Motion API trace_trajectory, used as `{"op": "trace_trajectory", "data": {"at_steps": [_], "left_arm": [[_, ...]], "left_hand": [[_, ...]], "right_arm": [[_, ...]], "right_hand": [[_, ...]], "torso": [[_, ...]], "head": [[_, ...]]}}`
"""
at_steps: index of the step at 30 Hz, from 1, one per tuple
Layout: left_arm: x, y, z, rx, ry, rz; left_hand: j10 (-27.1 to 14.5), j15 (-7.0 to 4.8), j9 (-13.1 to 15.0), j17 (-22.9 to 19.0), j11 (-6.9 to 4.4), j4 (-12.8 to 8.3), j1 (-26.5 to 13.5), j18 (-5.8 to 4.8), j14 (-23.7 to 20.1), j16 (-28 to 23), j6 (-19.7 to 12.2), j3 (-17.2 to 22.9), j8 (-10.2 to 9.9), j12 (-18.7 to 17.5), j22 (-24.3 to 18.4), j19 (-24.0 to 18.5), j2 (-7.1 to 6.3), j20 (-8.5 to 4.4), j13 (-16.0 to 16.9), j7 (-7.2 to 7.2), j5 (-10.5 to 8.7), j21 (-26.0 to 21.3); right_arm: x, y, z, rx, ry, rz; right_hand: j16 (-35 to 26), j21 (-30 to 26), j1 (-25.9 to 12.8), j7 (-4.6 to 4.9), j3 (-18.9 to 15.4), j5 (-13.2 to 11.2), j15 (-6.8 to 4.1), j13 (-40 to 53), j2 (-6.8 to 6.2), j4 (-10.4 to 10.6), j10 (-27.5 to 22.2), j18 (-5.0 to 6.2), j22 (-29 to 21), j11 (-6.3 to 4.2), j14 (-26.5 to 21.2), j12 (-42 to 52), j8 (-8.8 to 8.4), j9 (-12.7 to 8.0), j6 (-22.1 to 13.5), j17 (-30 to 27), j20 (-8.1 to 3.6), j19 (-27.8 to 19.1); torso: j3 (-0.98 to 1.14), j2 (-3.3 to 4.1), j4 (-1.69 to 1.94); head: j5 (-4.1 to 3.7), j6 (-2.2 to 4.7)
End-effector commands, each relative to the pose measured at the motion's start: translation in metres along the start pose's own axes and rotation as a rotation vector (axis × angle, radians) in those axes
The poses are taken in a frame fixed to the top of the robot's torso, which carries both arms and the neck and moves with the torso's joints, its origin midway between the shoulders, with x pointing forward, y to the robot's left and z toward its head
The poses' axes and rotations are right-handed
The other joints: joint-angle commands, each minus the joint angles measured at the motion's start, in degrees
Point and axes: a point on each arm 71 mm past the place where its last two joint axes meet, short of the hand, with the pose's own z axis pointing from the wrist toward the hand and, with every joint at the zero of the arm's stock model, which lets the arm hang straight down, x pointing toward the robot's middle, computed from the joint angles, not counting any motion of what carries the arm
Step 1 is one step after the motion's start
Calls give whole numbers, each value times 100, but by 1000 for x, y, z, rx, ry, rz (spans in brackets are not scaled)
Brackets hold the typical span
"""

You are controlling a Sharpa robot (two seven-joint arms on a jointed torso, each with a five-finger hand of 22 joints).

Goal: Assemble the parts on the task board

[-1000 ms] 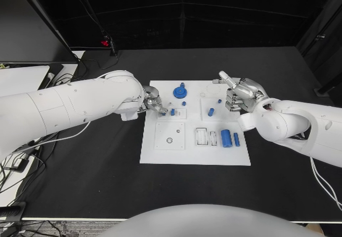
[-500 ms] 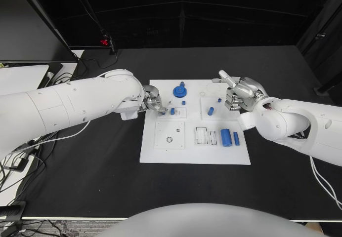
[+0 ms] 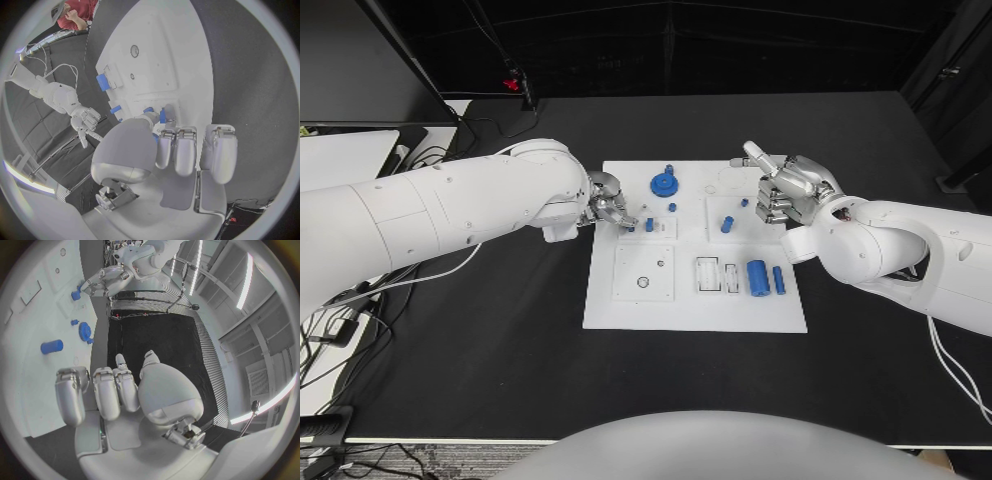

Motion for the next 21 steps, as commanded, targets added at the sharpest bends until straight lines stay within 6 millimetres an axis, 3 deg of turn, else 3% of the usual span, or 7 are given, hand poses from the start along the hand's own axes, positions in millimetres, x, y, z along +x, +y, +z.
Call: {"op": "trace_trajectory", "data": {"at_steps": [1,13,21], "left_arm": [[13,14,4,-84,61,33],[13,14,4,-87,67,35],[14,11,5,-78,76,42]], "left_hand": [[588,-17,1,1510,-5,-8,44,-37,600,5,-25,39,-19,-29,1510,609,-1,-6,1507,-10,24,18],[588,-16,0,1510,-3,-2,47,-37,600,5,-28,44,-19,-29,1510,609,-2,-6,1507,-6,19,18],[588,21,-48,1510,37,18,-297,-37,600,5,-62,-100,-40,-29,1510,609,-45,16,1507,40,-213,18]], "right_arm": [[1,1,0,-8,8,3],[1,1,0,-9,9,3],[2,1,0,-9,10,3]], "right_hand": [[14,19,18,162,-11,17,6,1504,60,16,586,-40,1508,17,605,14,16,7,-53,1510,33,606],[14,19,18,162,-11,17,6,1504,60,16,586,-40,1508,17,605,14,16,7,-53,1510,33,606],[14,19,18,162,-11,17,6,1504,60,16,586,-40,1508,17,605,14,16,7,-53,1510,33,606]], "torso": [[-1,-2,-5],[1,0,-1],[1,-1,-3]], "head": [[-3,-2],[-7,-2],[-10,2]]}}
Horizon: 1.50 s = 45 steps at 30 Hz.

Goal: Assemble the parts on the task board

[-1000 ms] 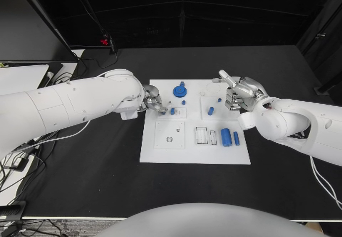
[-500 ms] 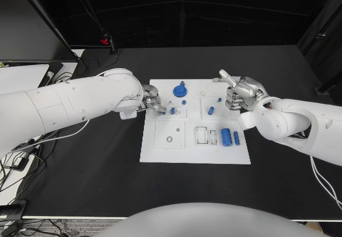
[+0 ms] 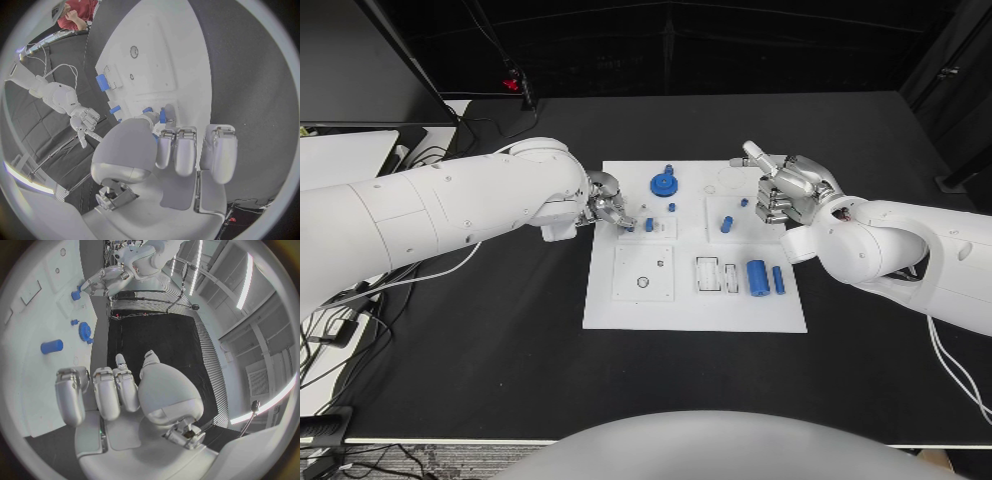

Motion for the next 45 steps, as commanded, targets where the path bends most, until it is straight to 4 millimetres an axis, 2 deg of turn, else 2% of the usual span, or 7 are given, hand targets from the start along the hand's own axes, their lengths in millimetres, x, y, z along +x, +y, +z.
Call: {"op": "trace_trajectory", "data": {"at_steps": [1,9,17,24,33,41,45], "left_arm": [[15,9,5,-68,68,39],[15,9,6,-86,73,43],[16,8,6,-82,78,47],[15,6,6,-60,65,40],[12,3,6,-8,14,15],[11,3,5,10,-7,5],[10,4,5,10,-17,0]], "left_hand": [[588,21,-28,1510,40,17,-188,-37,600,5,-40,-121,-40,-29,1510,609,-22,18,1507,-3,-70,18],[588,31,-64,1510,44,14,-435,-37,600,5,-73,-299,-52,-29,1510,609,-86,32,1507,0,-258,18],[588,43,-107,1510,55,13,-810,-37,600,5,-64,-602,-46,-29,1510,609,-117,44,1507,10,-675,18],[588,51,-133,1510,63,14,-1163,-37,600,5,-46,-889,-24,-29,1510,609,-142,53,1507,19,-867,18],[588,50,-24,1510,58,10,-1874,-37,600,5,7,-1504,191,-29,1510,609,-26,58,1507,9,-1849,18],[588,37,172,1510,36,0,-1903,-37,600,5,13,-1670,413,-29,1510,609,76,52,1507,-18,-1922,18],[588,34,197,1510,32,-1,-1890,-37,600,5,5,-1683,438,-29,1510,609,87,50,1507,-21,-1921,18]], "right_arm": [[2,1,0,-9,10,3],[2,1,0,-5,12,7],[2,1,0,-5,10,7],[2,1,0,-5,10,7],[1,1,1,-4,9,7],[1,1,1,-4,9,7],[1,1,1,-3,9,7]], "right_hand": [[14,19,19,162,-10,17,6,1504,60,16,586,-40,1508,16,605,14,16,7,-53,1510,33,606],[14,19,21,164,-13,15,7,1504,73,16,586,-40,1508,18,605,14,45,8,-61,1510,34,606],[14,19,21,164,-13,15,7,1504,74,16,586,-40,1508,18,605,14,47,8,-61,1510,34,606],[14,19,21,164,-13,15,7,1504,74,16,586,-40,1508,18,605,14,47,8,-61,1510,34,606],[14,19,21,164,-13,15,7,1504,74,16,586,-40,1508,18,605,14,47,8,-61,1510,34,606],[14,19,21,164,-13,15,7,1504,74,16,586,-40,1508,18,605,14,47,8,-61,1510,34,606],[14,19,21,164,-13,15,7,1504,74,16,586,-40,1508,18,605,14,47,8,-61,1510,34,606]], "torso": [[1,0,1],[-3,3,-2],[0,2,5],[1,-1,2],[2,1,4],[-1,0,2],[0,0,2]], "head": [[-6,3],[-2,-22],[-10,-24],[-15,-12],[-22,-1],[-25,-11],[-25,-7]]}}
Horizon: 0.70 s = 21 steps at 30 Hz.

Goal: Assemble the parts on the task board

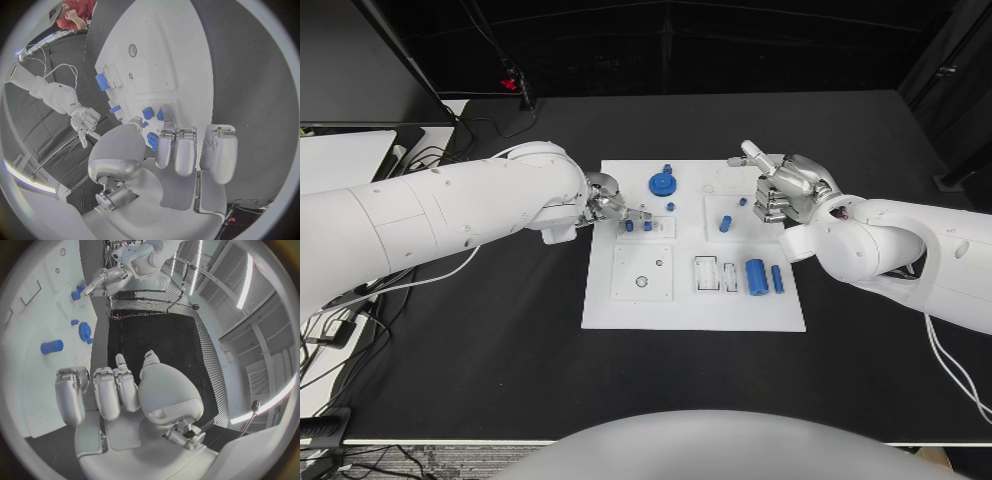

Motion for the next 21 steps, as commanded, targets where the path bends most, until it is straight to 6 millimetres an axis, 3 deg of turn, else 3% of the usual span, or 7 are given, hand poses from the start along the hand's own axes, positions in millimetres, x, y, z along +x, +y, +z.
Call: {"op": "trace_trajectory", "data": {"at_steps": [1,16,21], "left_arm": [[6,4,2,-8,3,7],[-13,11,-20,198,-322,-111],[-18,14,-33,302,-428,-182]], "left_hand": [[608,34,15,1510,12,-8,-3,-37,600,5,11,-43,29,-29,1510,588,67,29,1507,-10,-22,18],[608,47,134,1510,24,-15,118,-33,600,5,-221,-270,102,-29,1504,575,-13,33,1507,10,-67,7],[608,52,87,1510,34,-14,299,81,600,5,-355,-450,108,-29,1350,209,8,41,1507,28,-62,-315]], "right_arm": [[1,1,0,-6,9,5],[-1,3,-2,-28,-7,-6],[-2,6,-5,-40,-12,-20]], "right_hand": [[14,19,-9,181,-13,15,7,1504,44,16,586,-40,1509,18,605,14,25,8,-44,1510,34,606],[14,19,4,188,-8,28,9,1504,54,9,586,-40,1509,25,605,14,41,8,-49,1510,34,606],[14,19,19,195,-4,36,12,1504,52,2,586,-40,1509,31,605,14,52,9,-44,1510,36,606]], "torso": [[0,0,0],[8,-4,8],[-1,-3,5]], "head": [[1,2],[-28,69],[-42,86]]}}
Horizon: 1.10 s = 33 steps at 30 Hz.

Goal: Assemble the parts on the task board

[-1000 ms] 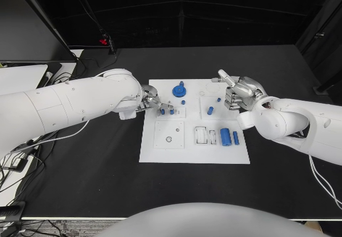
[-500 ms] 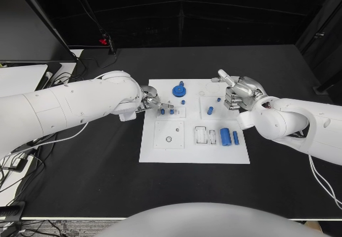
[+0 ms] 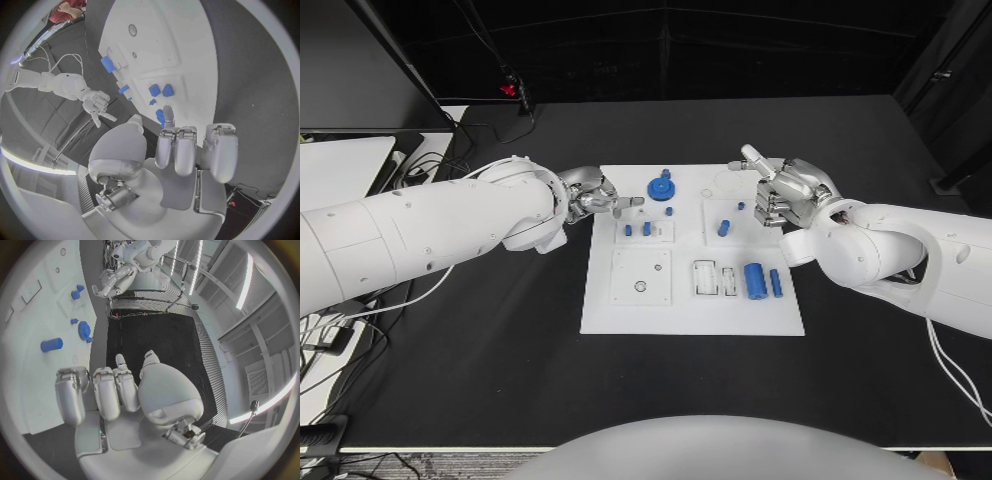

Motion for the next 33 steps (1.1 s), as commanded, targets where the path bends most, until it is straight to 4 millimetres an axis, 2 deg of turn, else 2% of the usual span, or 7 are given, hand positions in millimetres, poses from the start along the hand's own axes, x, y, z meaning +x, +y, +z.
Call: {"op": "trace_trajectory", "data": {"at_steps": [1,6,9,12,17,26,33], "left_arm": [[-13,-9,-8,158,-178,-93],[-20,-7,-23,263,-274,-206],[-23,-6,-31,306,-324,-262],[-24,-5,-37,350,-362,-311],[-22,-1,-45,424,-425,-430],[-8,0,-50,583,-492,-569],[7,0,-55,676,-495,-601]], "left_hand": [[608,58,-61,1510,41,-3,98,107,600,5,-99,-82,-23,-29,1314,122,5,45,1507,18,-31,-147],[501,127,-337,1510,136,6,318,258,600,5,-355,-316,-121,-129,1094,-417,93,100,1412,115,-23,-681],[-623,204,-560,1228,221,-14,450,546,275,-233,-550,-459,-193,-1153,617,-1549,132,166,484,209,13,-1842],[-2536,363,-912,-242,373,5,571,958,-1445,-1655,-830,-614,-360,-2819,-359,-3491,194,292,-989,364,24,-4100],[-4055,655,-1379,-2169,625,-2,848,918,-3713,-3670,-1055,-782,-419,-4194,-1052,-4120,275,553,-2320,582,56,-5303],[-4967,1184,-2184,-3684,1037,-11,1208,830,-5197,-5083,-1405,-1009,-577,-5514,-2207,-4982,385,1015,-4106,929,4,-6928],[-5778,1470,-2862,-4613,1235,3,1213,729,-6147,-5583,-2031,-1100,-811,-5957,-2983,-5468,270,1187,-5048,993,-278,-7855]], "right_arm": [[0,5,-2,-34,-6,-23],[-5,16,-3,-67,-7,-65],[-8,24,-3,-85,1,-95],[-11,38,0,-119,15,-150],[-17,56,7,-184,45,-339],[-30,66,16,-295,56,-848],[-44,62,22,-262,26,-1091]], "right_hand": [[14,19,25,177,-4,37,13,1504,50,0,586,-40,1509,33,605,14,28,10,-22,1510,37,606],[14,-12,185,196,17,32,36,1504,-6,-23,586,-27,1490,52,605,14,92,6,-14,1510,55,568],[14,-74,381,191,38,-25,31,1454,-80,-42,534,-2,1451,40,605,-15,145,-3,-22,1510,61,493],[14,-104,656,158,75,-113,-1,609,-161,-88,-336,9,1432,9,605,-589,210,-7,-9,1510,34,458],[14,-252,1264,107,134,-232,-99,-2721,-287,-124,-3372,66,1335,-30,605,-3620,465,30,501,1510,-40,304],[14,-688,2258,61,313,-923,-115,-5123,-459,-33,-3746,207,1020,-9,605,-5986,148,-42,1068,1510,-120,-14],[14,-624,2689,21,498,-1275,-111,-6166,-658,-43,-3449,171,1054,0,605,-6713,-384,-42,1354,1510,-104,96]], "torso": [[-5,-1,3],[-3,2,10],[-6,-10,9],[-12,-6,35],[-12,-25,17],[-47,-42,65],[-36,-33,79]], "head": [[-20,27],[-63,77],[-91,110],[-144,158],[-168,237],[-377,379],[-711,547]]}}
